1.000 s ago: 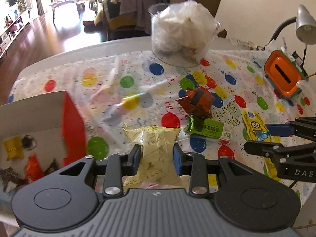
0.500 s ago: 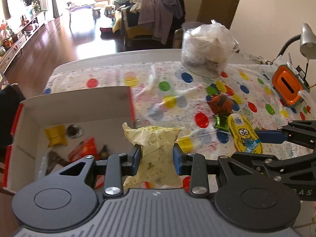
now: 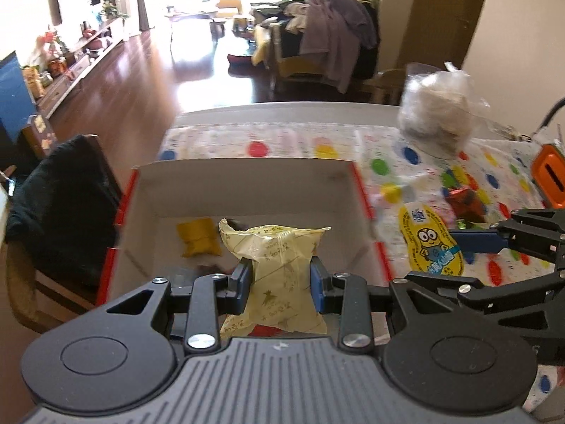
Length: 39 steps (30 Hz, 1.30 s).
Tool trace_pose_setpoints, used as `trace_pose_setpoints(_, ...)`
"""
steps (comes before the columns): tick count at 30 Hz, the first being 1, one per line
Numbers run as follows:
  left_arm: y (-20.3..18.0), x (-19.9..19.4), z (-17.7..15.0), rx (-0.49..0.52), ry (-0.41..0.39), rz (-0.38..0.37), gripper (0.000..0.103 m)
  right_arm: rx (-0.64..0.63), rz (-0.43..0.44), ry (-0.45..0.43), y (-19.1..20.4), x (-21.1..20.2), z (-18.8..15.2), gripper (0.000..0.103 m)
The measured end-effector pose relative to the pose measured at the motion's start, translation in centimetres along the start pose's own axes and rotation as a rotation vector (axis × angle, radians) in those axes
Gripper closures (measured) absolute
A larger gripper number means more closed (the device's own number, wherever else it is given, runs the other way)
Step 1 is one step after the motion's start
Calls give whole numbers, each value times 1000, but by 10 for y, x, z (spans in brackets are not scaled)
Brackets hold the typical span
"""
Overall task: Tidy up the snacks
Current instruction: 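Carry the cream bag and yellow Minion packet toward the white box, then open left tool to drop cream bag while right tool releases Minion packet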
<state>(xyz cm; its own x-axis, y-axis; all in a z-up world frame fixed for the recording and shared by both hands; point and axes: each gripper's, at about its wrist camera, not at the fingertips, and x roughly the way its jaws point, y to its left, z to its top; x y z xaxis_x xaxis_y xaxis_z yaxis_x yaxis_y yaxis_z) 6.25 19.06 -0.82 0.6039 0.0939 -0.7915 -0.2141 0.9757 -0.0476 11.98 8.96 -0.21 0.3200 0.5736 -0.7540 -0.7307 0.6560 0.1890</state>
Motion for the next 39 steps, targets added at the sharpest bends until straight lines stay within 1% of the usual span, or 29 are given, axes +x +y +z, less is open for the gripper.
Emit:
trace_pose_setpoints(5, 33, 12, 2, -23, 13, 44, 70, -22, -6, 30, 14, 27, 11, 52)
trace_pose_setpoints(11, 61, 33, 8, -29, 33, 90, 70, -24, -34, 68, 19, 66, 26, 52)
trace_pose_setpoints(14, 70, 48, 17, -32, 57, 91, 70, -31, -55, 79, 19, 83, 34, 52)
trace_pose_setpoints(17, 79, 64, 24, -38, 90, 87, 70, -18, -54, 101, 16, 100, 42, 52)
trace_pose_setpoints(19, 82, 76, 29, -32, 128, 80, 70, -12, -51, 119, 14, 111, 46, 52)
trace_pose_setpoints(22, 85, 89, 34, -32, 166, 95, 70, -12, -55, 141, 11, 125, 50, 52)
trace_pose_setpoints(24, 88, 98, 35, -40, 198, 85, 70, 0, -46, 157, 10, 133, 52, 52)
trace_pose_setpoints(29, 89, 121, 33, -29, 329, 59, 70, 11, -30, 212, 10, 151, 48, 52)
trace_pose_setpoints(32, 88, 125, 30, -14, 349, 58, 70, -19, -26, 219, 16, 154, 45, 52)
trace_pose_setpoints(39, 86, 128, 28, -7, 373, 66, 69, -22, -21, 225, 17, 153, 43, 52)
